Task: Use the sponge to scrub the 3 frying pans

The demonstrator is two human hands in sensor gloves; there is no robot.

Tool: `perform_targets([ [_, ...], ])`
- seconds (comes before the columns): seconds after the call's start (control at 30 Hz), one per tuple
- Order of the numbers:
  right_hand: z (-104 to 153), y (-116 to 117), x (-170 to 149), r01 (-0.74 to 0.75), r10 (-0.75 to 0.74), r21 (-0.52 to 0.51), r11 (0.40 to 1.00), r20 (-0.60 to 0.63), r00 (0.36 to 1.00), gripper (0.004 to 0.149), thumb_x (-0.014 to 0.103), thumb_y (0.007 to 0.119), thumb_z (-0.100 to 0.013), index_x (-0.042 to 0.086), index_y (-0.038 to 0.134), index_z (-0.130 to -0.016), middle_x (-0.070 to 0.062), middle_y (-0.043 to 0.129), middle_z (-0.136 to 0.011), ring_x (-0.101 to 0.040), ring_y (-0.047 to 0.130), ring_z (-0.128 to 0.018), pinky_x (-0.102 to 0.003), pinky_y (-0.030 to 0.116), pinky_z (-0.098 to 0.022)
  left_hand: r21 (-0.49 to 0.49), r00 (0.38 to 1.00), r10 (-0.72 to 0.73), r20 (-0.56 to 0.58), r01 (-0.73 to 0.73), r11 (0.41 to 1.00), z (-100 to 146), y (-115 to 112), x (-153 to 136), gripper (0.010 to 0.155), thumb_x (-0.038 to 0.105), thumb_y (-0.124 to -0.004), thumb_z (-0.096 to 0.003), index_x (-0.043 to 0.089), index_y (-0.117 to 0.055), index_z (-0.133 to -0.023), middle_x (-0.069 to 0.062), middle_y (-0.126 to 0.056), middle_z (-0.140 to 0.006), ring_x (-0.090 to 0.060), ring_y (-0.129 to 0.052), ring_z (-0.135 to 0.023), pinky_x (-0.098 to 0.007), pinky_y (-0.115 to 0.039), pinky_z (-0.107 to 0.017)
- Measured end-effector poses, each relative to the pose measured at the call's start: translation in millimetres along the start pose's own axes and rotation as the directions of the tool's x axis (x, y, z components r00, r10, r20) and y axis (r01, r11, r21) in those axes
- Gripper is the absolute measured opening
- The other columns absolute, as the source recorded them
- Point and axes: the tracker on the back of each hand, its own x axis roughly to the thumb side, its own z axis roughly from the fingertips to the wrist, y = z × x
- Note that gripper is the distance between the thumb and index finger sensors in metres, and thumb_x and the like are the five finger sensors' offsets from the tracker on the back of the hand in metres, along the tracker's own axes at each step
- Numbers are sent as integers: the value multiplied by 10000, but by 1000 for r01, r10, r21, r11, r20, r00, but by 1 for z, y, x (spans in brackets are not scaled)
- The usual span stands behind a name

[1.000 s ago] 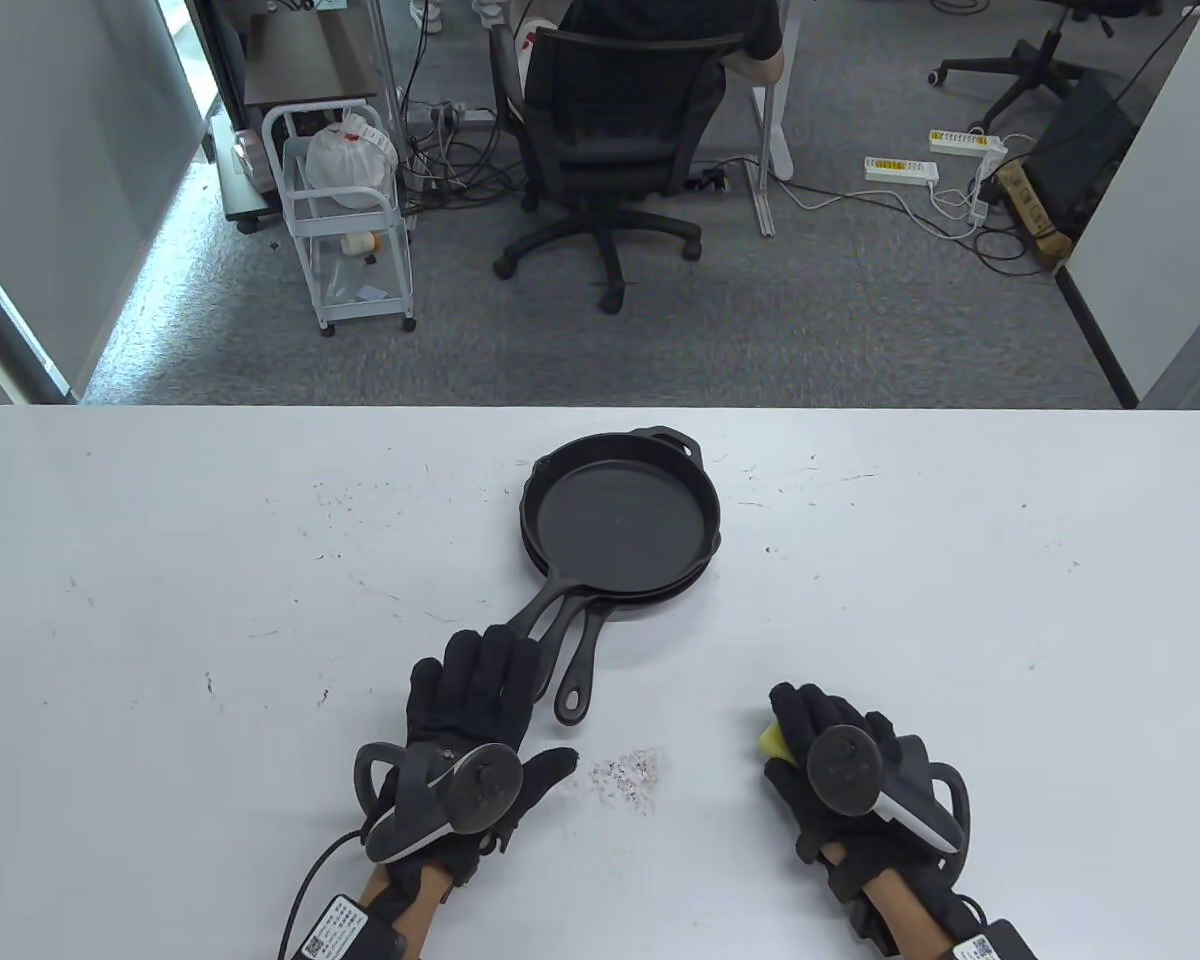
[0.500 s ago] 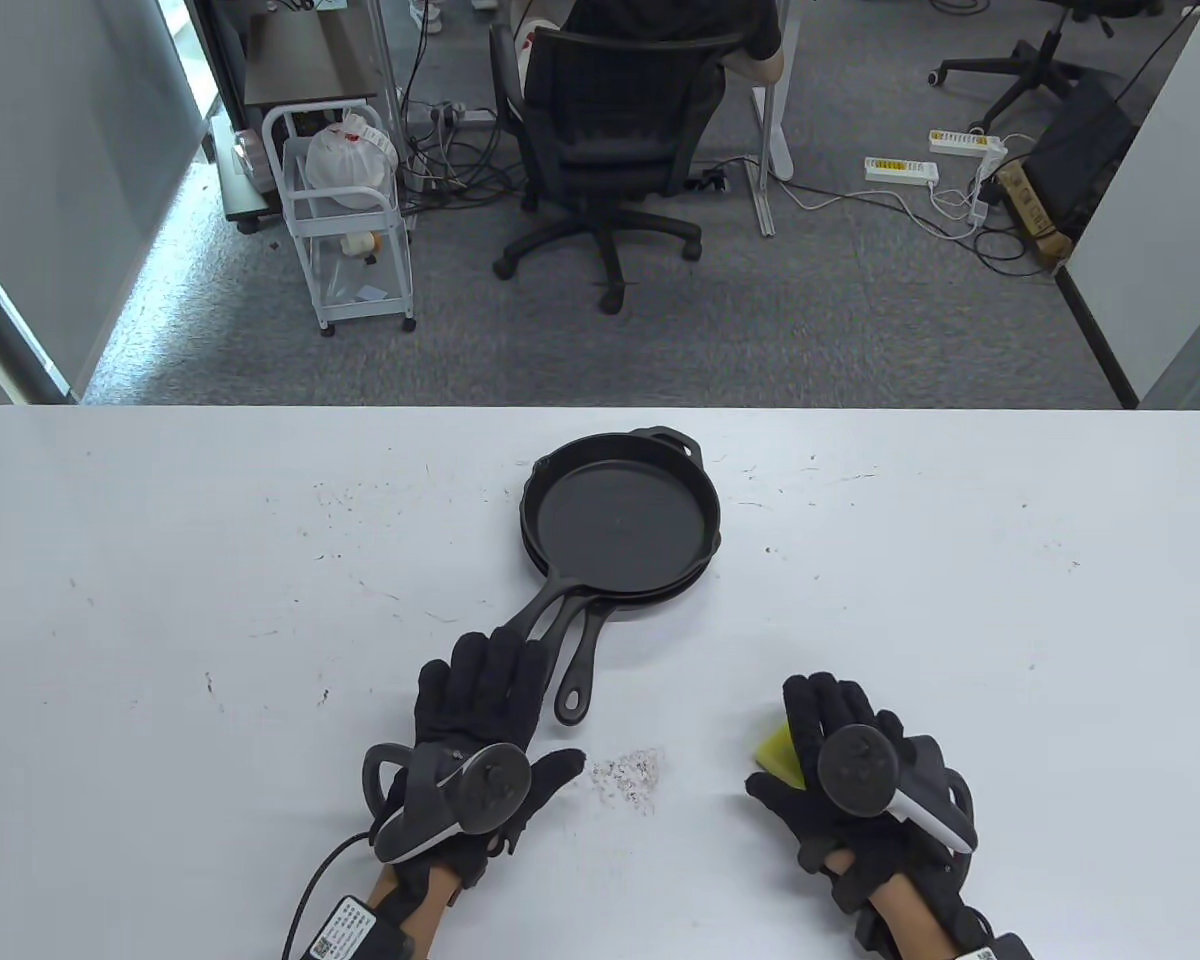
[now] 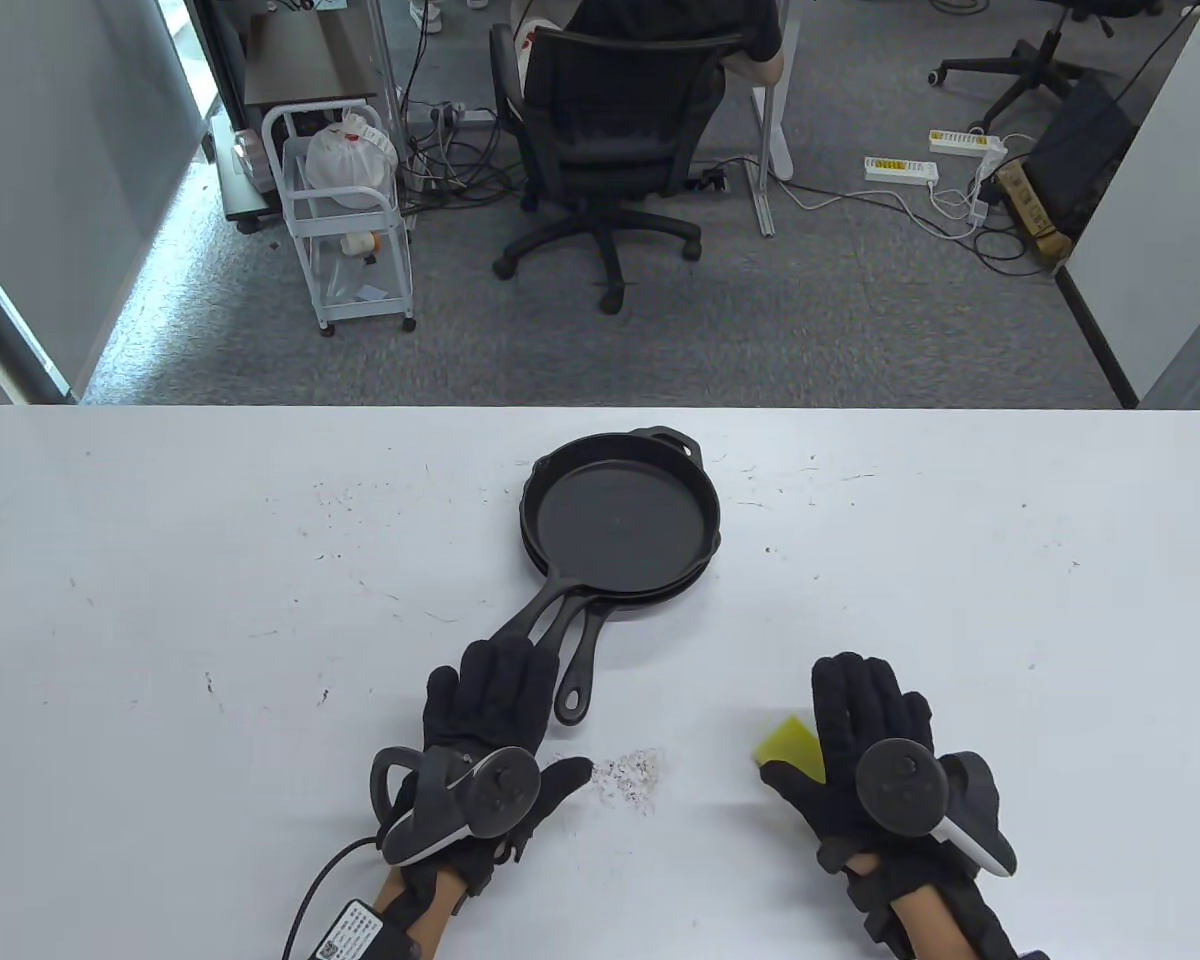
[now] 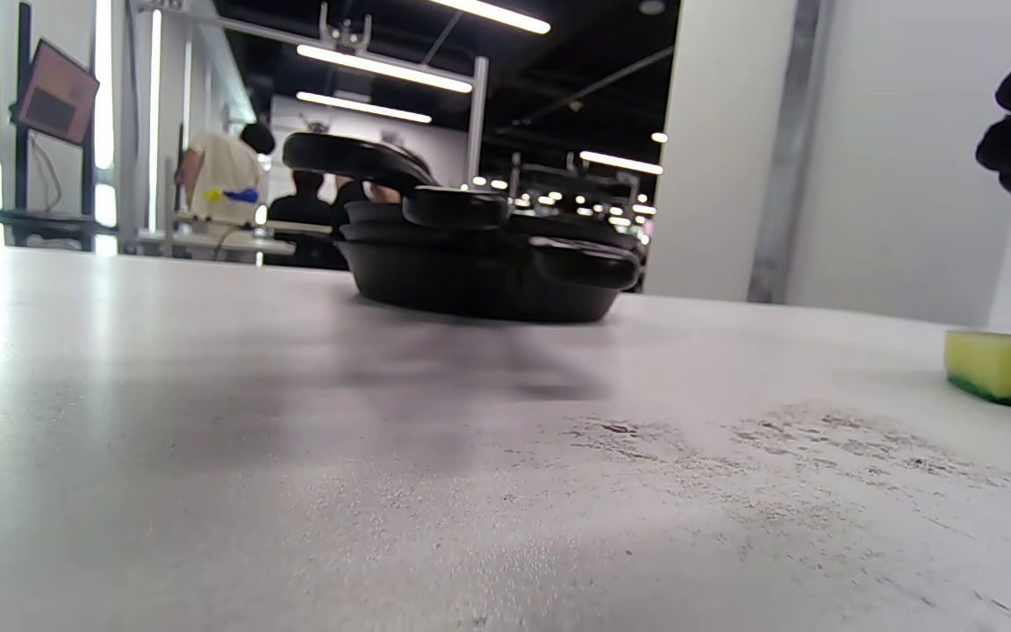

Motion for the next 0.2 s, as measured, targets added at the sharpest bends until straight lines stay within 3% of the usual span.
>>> perform_targets([
  [0.2,-1,3,2,-11,11,17,1000,-6,1000,942,727,707,-423,392,106,-1067,-18,159,-1199,-346,178,-1128,-649,200,-762,-2,1000,-5,-1,5,1000,0,0,1,1005,782,-505,-394,264,-198,-1198,-87,-191,-1264,-462,-233,-1148,-712,-286,-768],
])
